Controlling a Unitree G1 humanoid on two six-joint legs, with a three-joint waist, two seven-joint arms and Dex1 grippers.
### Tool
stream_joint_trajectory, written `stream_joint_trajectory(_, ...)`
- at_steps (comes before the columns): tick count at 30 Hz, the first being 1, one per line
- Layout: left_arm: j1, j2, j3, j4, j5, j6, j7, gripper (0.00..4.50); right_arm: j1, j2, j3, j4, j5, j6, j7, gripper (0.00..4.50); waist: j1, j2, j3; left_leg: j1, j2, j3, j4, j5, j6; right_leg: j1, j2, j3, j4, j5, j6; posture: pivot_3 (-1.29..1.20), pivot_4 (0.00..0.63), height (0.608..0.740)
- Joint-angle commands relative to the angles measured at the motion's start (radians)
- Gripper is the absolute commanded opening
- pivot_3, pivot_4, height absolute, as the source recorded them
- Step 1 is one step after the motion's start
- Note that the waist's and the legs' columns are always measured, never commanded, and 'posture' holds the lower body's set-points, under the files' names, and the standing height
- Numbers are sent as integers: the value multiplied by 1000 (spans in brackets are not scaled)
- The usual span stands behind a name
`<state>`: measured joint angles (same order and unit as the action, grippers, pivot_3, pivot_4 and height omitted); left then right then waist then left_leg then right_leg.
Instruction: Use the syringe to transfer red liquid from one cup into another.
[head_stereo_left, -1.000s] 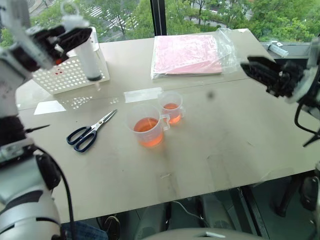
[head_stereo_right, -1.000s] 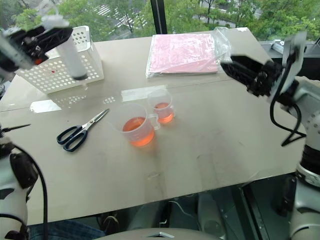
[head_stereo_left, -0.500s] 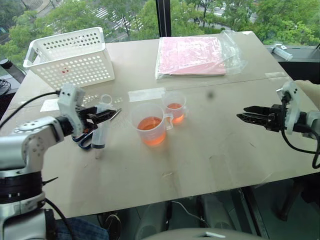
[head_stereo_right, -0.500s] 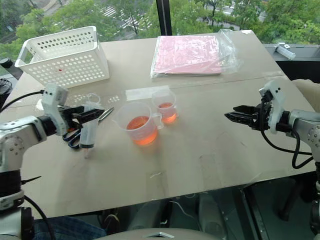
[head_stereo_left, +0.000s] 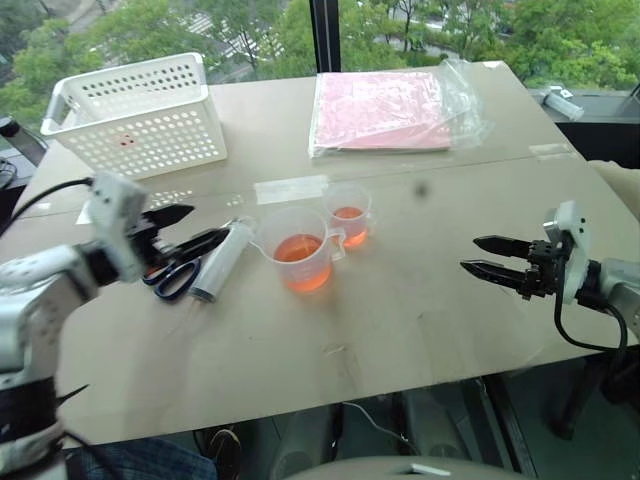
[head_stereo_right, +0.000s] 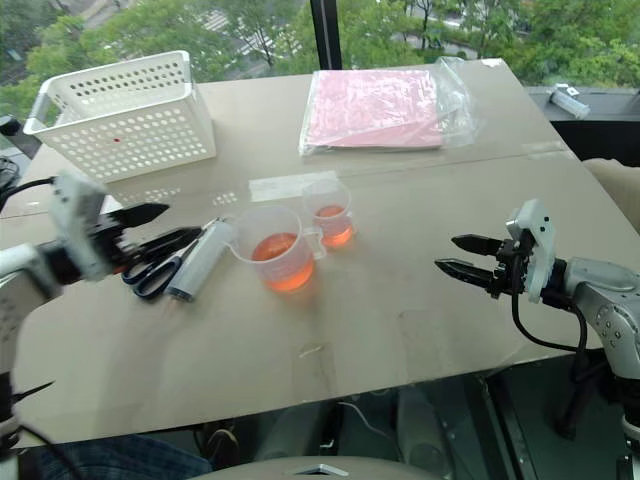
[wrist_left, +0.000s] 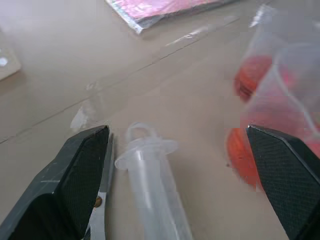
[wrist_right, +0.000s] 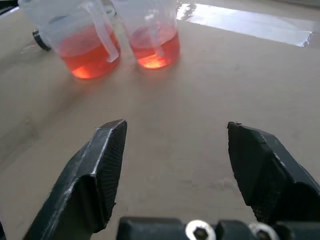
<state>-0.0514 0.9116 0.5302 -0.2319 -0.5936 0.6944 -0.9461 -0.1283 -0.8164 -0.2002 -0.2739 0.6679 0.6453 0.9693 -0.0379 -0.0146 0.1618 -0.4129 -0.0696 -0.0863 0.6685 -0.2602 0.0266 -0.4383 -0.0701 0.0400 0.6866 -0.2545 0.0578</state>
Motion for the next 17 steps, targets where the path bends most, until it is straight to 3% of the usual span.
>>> stream_joint_trajectory(1, 163, -25, 61, -28, 106, -230, -62, 4500, 92, -23, -29, -5, -77, -170, 85, 4464, 4, 1, 0, 1, 0, 0, 0, 0, 0, 1, 0, 0, -1, 0, 0, 0, 150, 740)
stream_joint_trajectory(6, 443, -117, 74, -145, 108, -350, -148, 4500, 230, -6, -81, 44, -122, -357, 173, 4464, 16, 1, 0, 19, 3, -1, -5, -6, 9, 25, 0, -3, -15, 0, -1, 0, 150, 740)
stream_joint_trajectory(9, 573, -202, 57, -275, 79, -370, -132, 4500, 272, 8, -113, 69, -92, -362, 189, 4464, 29, 0, 0, 19, 3, -1, -5, -7, 11, 28, 0, -4, -22, 2, 0, 0, 150, 740)
stream_joint_trajectory(11, 646, -260, 26, -279, 147, -474, -131, 4500, 293, 25, -114, 81, -102, -400, 193, 4464, 36, 1, 0, 19, 3, -1, -3, -8, 12, 30, 0, -4, -24, 3, 2, 0, 150, 740)
stream_joint_trajectory(17, 652, -324, -34, -214, 219, -619, -92, 4500, 300, 82, -113, 114, -135, -511, 187, 4464, 53, 3, -1, 20, 4, -2, -2, -8, 12, 31, 0, -6, -24, 1, -2, 0, 150, 740)
